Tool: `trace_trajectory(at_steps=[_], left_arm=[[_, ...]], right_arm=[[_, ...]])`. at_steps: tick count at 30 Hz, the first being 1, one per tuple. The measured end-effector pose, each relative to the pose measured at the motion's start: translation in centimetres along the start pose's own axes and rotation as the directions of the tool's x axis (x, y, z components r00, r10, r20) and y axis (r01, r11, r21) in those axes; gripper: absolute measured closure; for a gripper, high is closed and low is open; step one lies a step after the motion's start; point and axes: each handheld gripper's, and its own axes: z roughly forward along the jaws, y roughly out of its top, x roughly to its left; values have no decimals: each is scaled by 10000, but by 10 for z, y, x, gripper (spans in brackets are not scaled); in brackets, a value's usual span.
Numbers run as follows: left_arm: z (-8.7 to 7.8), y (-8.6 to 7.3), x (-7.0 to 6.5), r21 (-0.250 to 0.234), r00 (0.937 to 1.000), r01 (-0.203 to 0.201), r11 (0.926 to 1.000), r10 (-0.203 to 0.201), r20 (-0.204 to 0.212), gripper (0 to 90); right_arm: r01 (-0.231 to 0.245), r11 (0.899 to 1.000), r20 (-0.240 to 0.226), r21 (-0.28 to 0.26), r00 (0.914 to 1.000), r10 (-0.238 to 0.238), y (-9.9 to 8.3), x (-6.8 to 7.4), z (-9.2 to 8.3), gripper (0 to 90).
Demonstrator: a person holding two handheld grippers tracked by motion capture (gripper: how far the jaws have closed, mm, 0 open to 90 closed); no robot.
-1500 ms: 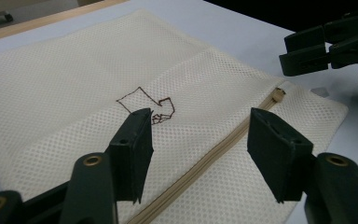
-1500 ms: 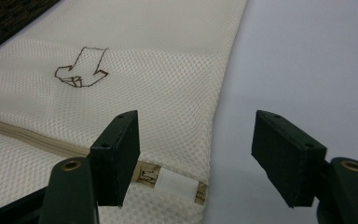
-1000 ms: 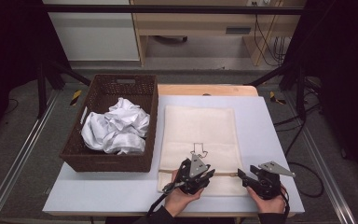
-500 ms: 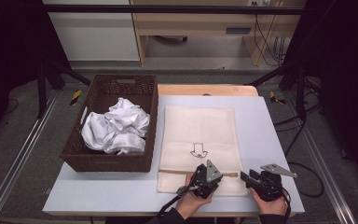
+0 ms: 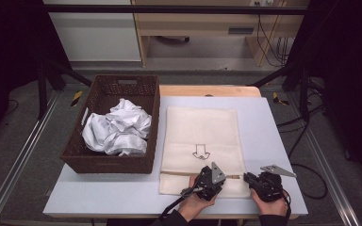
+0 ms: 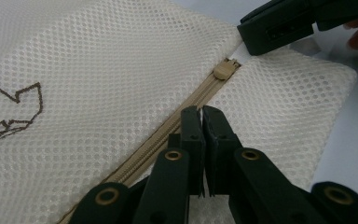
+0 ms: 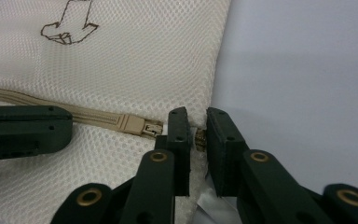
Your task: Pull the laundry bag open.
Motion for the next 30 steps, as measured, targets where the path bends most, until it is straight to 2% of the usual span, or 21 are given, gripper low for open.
trace_trajectory(at_steps=[3,5,8,9,11,13,15,18,23,26,30], left_arm=[[0,0,1,14,10000,40,10000,-40,39,884],[0,0,2,14,9998,142,9999,-142,120,890],[0,0,2,16,9997,172,9999,-173,151,890],[0,0,2,17,9998,166,9999,-167,142,890],[0,0,3,20,9997,172,9998,-173,154,890],[0,0,3,20,9997,192,9998,-192,180,890],[0,0,3,23,9995,216,9998,-217,219,890],[0,0,3,27,9995,225,9997,-225,214,890],[0,0,4,10,9991,300,9996,-300,288,890],[0,0,4,10,9992,288,9996,-288,278,890],[0,0,3,17,9995,220,9998,-220,221,889]], right_arm=[[179,9998,-9,-102,9998,-180,2,2,-2,831],[279,9988,-239,-397,9993,-289,3,4,-8,832],[425,9959,-1082,-793,9928,-510,6,9,-15,789],[556,9960,-1129,-698,9916,-633,6,11,-14,766],[733,9969,-897,-295,9931,-756,5,14,-7,719],[674,9976,-842,159,9943,-658,2,12,-1,732],[519,9986,-977,-19,9939,-519,1,8,-1,778],[195,9995,-1242,-245,9920,-224,3,5,-5,746],[-33,9999,-1329,-144,9911,14,2,1,-7,734],[-234,9997,-1408,89,9897,244,2,-1,-8,816],[-299,9994,-1347,173,9904,320,3,2,-9,838]])
